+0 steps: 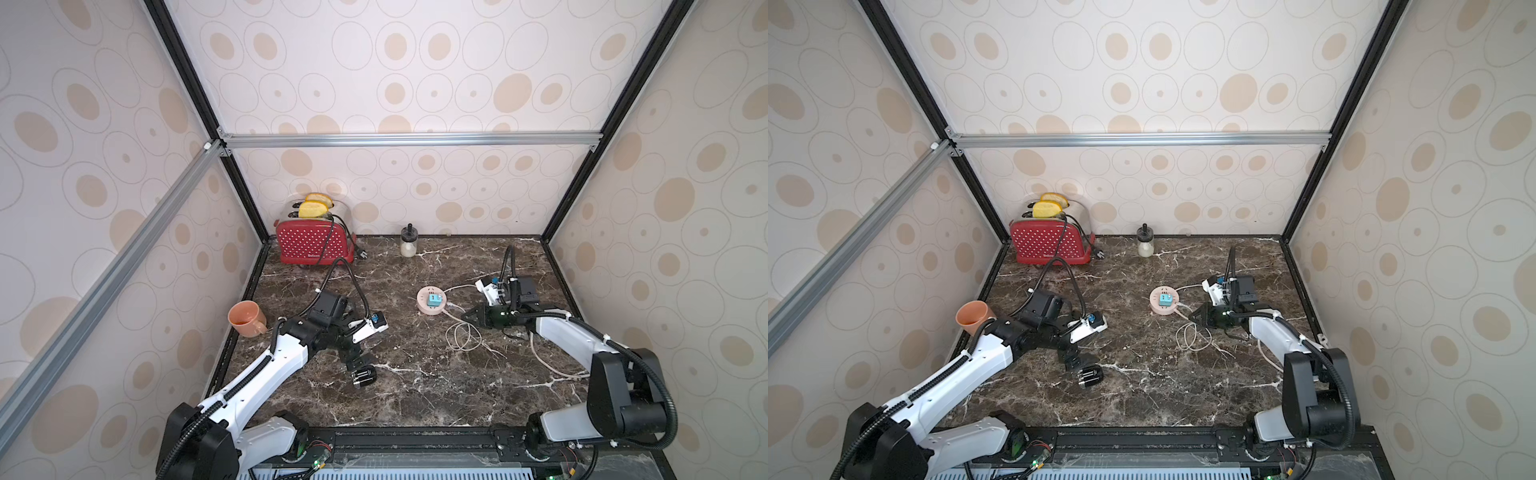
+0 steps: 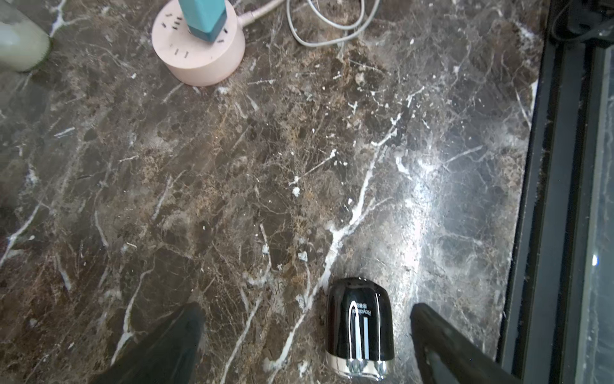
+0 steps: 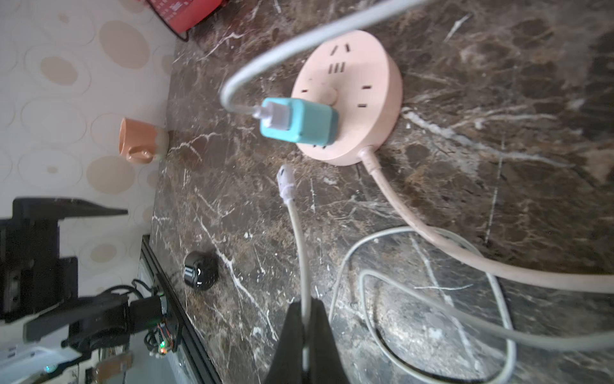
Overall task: Charge the electric shaver
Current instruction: Pick up the charging cable from the center of the board.
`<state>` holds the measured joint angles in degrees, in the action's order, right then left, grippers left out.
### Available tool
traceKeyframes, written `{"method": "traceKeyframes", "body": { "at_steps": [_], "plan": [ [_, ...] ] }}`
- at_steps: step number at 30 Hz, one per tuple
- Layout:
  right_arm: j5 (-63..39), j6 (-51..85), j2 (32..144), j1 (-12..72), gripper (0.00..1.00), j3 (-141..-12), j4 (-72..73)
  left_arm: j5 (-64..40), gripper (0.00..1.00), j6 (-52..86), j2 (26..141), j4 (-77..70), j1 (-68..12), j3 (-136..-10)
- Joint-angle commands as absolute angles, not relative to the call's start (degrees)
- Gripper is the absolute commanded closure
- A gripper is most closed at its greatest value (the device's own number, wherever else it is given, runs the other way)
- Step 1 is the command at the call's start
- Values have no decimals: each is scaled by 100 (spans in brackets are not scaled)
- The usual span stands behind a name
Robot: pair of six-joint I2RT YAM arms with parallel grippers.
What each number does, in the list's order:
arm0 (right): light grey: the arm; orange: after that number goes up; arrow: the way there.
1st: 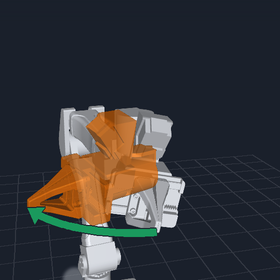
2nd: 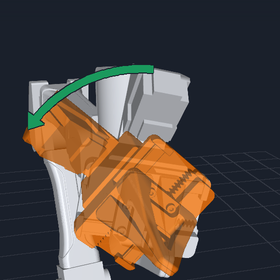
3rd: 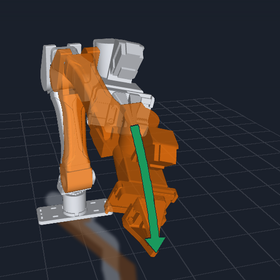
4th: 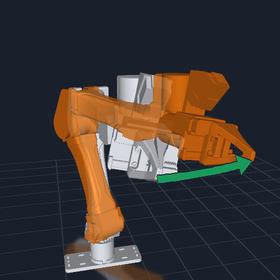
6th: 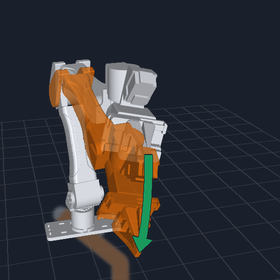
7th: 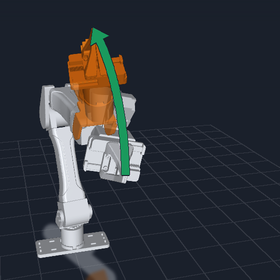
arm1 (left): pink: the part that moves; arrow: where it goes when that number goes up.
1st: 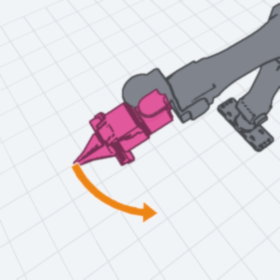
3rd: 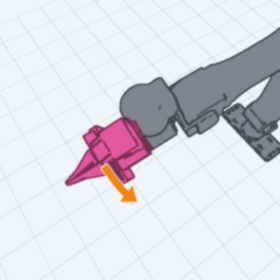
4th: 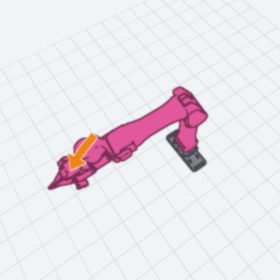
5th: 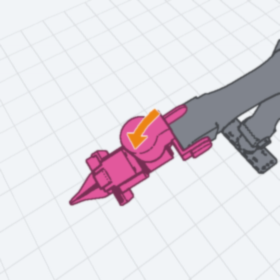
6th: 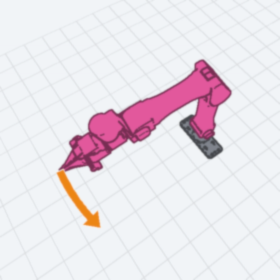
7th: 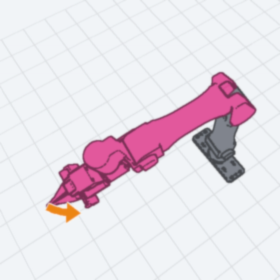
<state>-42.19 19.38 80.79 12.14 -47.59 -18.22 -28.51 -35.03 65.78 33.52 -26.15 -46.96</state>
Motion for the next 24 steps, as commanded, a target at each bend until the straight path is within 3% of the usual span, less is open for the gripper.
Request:
{"method": "traceKeyframes", "body": {
  "at_steps": [1,8,16,24],
  "plan": [
    [-4534,592,7749,1414,100,-4887,-2584,-3223,1,-3073,6707,2736,-2643,-4990],
    [-4477,-921,7402,2291,100,-4863,-2506,-4675,1,-2577,7389,1792,-2423,-5290],
    [-4747,-1521,6872,2467,100,-4574,-1601,-6160,2,-2845,8437,1960,-2293,-5872],
    [-4635,-2140,7124,2904,100,-4983,-2019,-6960,16,-3011,8898,2122,-2306,-6279]
  ]
}}
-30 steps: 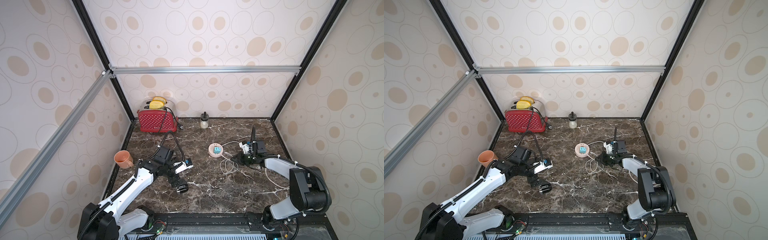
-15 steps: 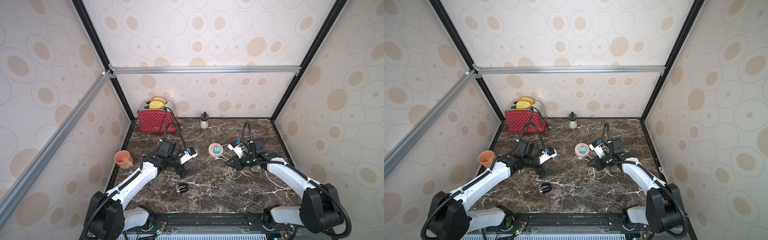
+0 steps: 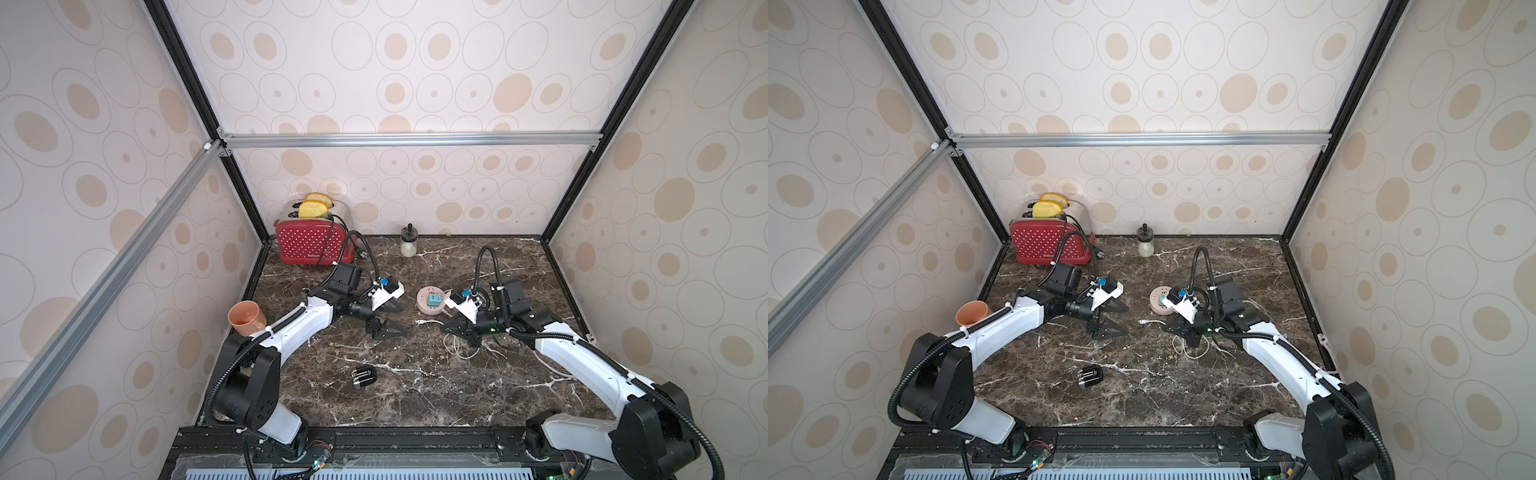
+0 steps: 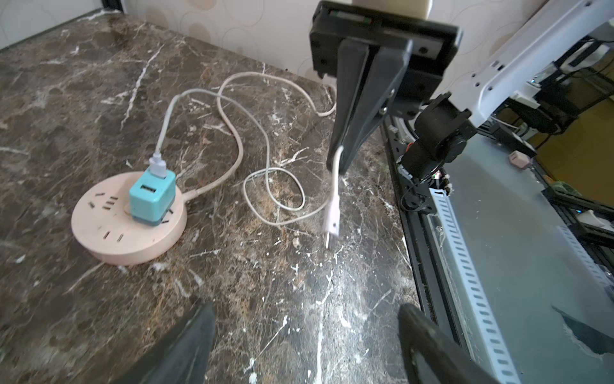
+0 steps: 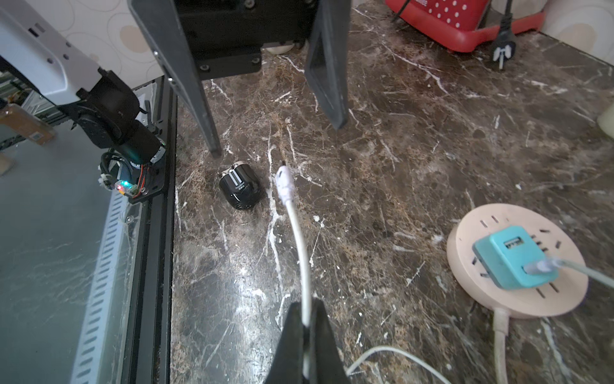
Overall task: Charge the electric shaver
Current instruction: Pick up the charging cable from the center of the board.
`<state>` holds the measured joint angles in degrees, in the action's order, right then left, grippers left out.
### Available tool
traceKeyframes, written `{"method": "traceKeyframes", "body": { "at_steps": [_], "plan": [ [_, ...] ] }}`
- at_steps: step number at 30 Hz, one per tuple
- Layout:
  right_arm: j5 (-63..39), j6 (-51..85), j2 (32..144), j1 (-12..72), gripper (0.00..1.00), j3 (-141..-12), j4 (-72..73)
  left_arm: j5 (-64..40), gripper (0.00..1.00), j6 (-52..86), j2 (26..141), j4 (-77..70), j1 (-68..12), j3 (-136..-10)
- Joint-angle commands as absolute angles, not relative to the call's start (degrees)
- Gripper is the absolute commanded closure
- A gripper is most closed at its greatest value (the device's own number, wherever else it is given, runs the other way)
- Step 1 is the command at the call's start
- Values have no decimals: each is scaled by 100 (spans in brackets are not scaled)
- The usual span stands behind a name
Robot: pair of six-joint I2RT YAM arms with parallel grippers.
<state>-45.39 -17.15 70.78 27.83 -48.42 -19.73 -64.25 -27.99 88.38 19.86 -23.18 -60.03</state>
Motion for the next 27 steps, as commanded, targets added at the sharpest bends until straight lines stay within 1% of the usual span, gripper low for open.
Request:
{"method": "traceKeyframes", "body": {
  "at_steps": [1,3,9,17,21,25,27],
  "plan": [
    [-4623,-2109,7112,2945,100,-4978,-1935,-6953,18,-3015,8920,2135,-2301,-6292],
    [-4630,-2054,7094,2986,100,-4992,-1806,-7126,20,-3032,8964,2232,-2303,-6334],
    [-4543,-2048,7088,3108,100,-5067,-1553,-7348,21,-3173,9067,2465,-2359,-6402],
    [-4444,-2179,7180,3225,100,-5097,-1502,-7485,27,-3322,9287,2760,-2474,-6648],
    [-4356,-2184,7198,3260,100,-5084,-1481,-7558,37,-3372,9366,2843,-2479,-6736],
    [-4354,-2188,7219,3268,100,-5098,-1447,-7574,47,-3658,9495,3237,-2483,-6859],
    [-4349,-2205,7232,3267,100,-5089,-1465,-7600,58,-3773,9550,3414,-2480,-6931]
  ]
}}
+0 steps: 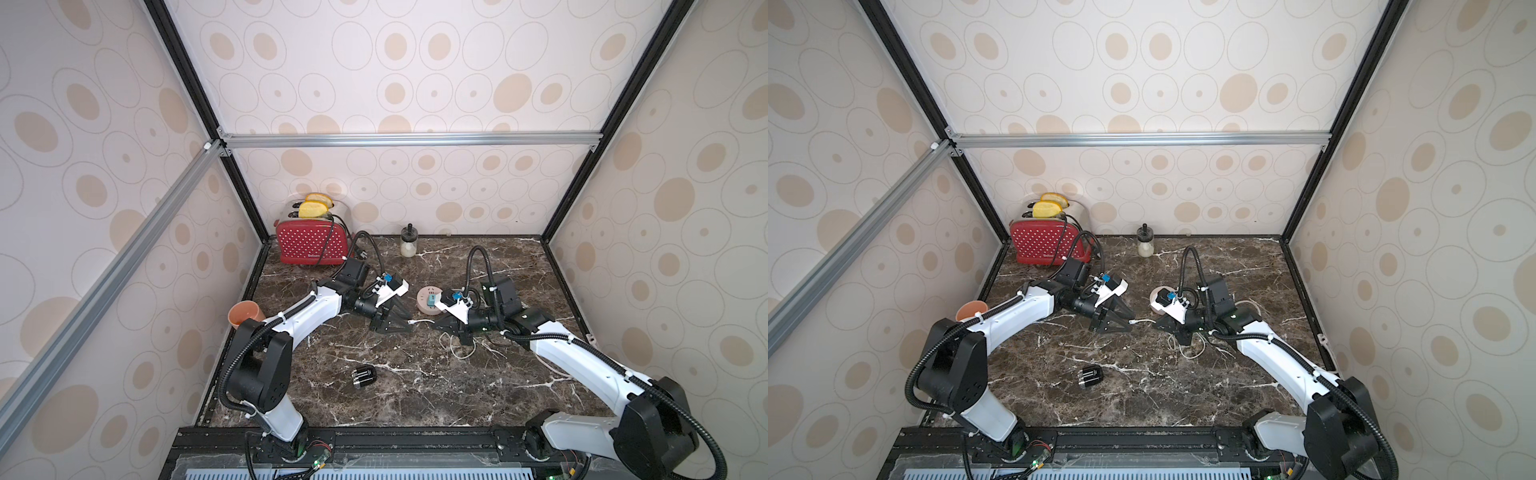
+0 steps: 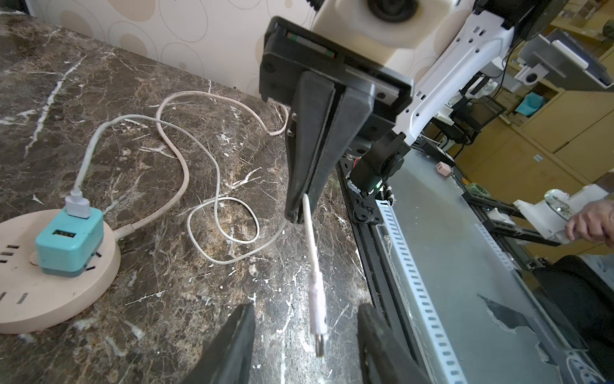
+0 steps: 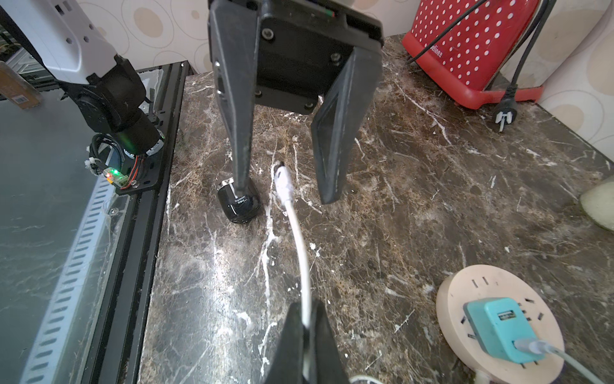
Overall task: Charge the electric shaver
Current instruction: Pick up the charging cable from the center of the board.
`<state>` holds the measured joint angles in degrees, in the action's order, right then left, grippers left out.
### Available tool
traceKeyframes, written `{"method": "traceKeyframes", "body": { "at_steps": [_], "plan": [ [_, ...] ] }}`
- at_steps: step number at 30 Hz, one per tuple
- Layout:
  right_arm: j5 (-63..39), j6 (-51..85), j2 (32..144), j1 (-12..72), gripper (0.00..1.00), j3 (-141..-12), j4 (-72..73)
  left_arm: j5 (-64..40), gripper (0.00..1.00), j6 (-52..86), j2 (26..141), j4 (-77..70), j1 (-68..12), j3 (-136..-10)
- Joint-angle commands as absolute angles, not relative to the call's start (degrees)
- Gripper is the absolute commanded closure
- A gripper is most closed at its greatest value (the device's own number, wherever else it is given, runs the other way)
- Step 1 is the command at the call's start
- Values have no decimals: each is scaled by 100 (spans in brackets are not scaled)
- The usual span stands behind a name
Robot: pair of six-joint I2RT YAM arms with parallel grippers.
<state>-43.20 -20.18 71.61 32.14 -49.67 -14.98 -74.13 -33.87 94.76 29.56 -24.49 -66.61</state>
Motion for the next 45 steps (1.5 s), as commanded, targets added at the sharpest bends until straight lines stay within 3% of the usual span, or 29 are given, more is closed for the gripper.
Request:
{"method": "traceKeyframes", "body": {
  "at_steps": [1,5,7,11,12,15,18,19,31,45],
  "plan": [
    [-4350,-2214,7232,3263,100,-5089,-1472,-7617,65,-3811,9577,3468,-2482,-6955],
    [-4363,-2231,7228,3262,100,-5066,-1474,-7641,77,-3910,9614,3586,-2481,-7027],
    [-4349,-2233,7216,3265,100,-5054,-1475,-7632,88,-3910,9632,3769,-2481,-7072],
    [-4326,-2108,7233,3261,100,-5063,-1429,-7620,95,-3920,9702,3900,-2484,-7162],
    [-4303,-1968,7251,3261,95,-5095,-1409,-7612,98,-3941,9705,3925,-2483,-7172],
    [-4377,-1574,7308,3230,57,-5288,-1424,-7527,100,-4046,9704,4088,-2491,-7206],
    [-4633,-1320,7410,3226,36,-5467,-1332,-7483,100,-4138,9677,4192,-2495,-7209],
    [-4709,-1244,7466,3232,34,-5510,-1288,-7471,100,-4140,9666,4193,-2487,-7203],
    [-5446,-359,8290,3282,36,-5767,-715,-7409,100,-4183,9624,4206,-2484,-7211],
    [-5441,-444,8612,3467,44,-5908,-981,-7427,100,-4175,9670,4202,-2480,-7269]
  ]
}}
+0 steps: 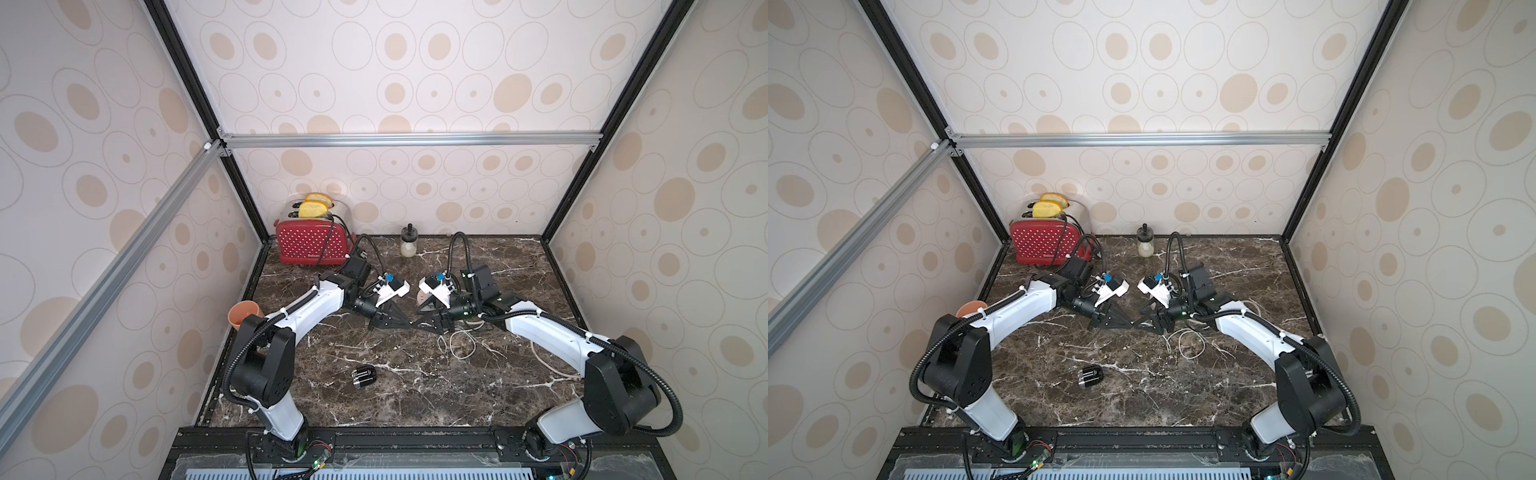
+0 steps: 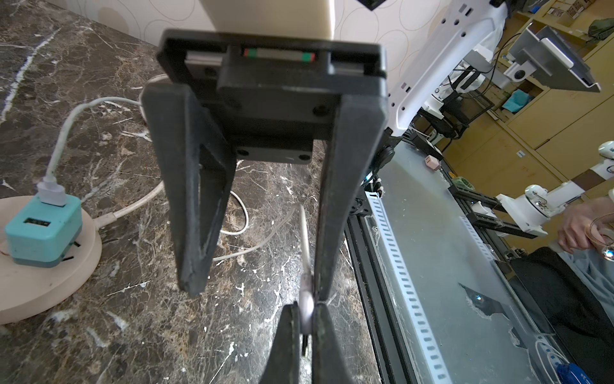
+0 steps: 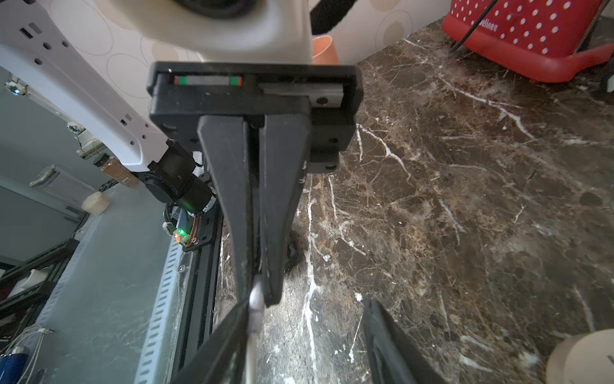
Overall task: Charge the electric shaver
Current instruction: Pick up the charging cable from the center of the board.
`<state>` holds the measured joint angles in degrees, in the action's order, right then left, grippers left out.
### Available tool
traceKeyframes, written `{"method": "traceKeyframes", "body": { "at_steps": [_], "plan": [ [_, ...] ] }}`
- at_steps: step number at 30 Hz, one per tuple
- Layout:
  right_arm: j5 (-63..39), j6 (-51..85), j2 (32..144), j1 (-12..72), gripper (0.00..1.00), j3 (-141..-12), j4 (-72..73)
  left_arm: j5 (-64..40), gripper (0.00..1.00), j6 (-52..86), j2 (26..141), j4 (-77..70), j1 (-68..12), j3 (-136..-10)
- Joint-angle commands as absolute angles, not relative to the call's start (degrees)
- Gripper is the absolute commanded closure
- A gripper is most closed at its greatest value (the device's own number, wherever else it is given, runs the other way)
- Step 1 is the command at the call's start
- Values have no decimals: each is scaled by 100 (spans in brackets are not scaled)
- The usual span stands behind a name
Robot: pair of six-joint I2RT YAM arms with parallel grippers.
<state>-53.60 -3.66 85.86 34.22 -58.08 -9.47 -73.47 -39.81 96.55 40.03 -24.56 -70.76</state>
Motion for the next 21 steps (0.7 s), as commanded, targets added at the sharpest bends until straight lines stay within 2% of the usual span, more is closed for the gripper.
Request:
{"method": "traceKeyframes", "body": {
  "at_steps": [1,4,8,11,14,21],
  "plan": [
    [-5440,-423,8612,3468,47,-5903,-931,-7418,100,-4175,9660,4203,-2479,-7255],
    [-5462,-371,8618,3469,55,-5880,-841,-7410,100,-4191,9662,4217,-2487,-7232],
    [-5524,-273,8562,3463,56,-5816,-690,-7412,100,-4273,9667,4288,-2486,-7224],
    [-5593,-295,8600,3470,69,-5843,-749,-7417,100,-4282,9674,4300,-2479,-7232],
    [-5630,-321,8596,3466,75,-5838,-782,-7394,100,-4332,9668,4326,-2474,-7233],
    [-5619,-570,8561,3465,97,-5869,-1147,-7393,100,-4386,9622,4402,-2367,-7243]
  ]
}}
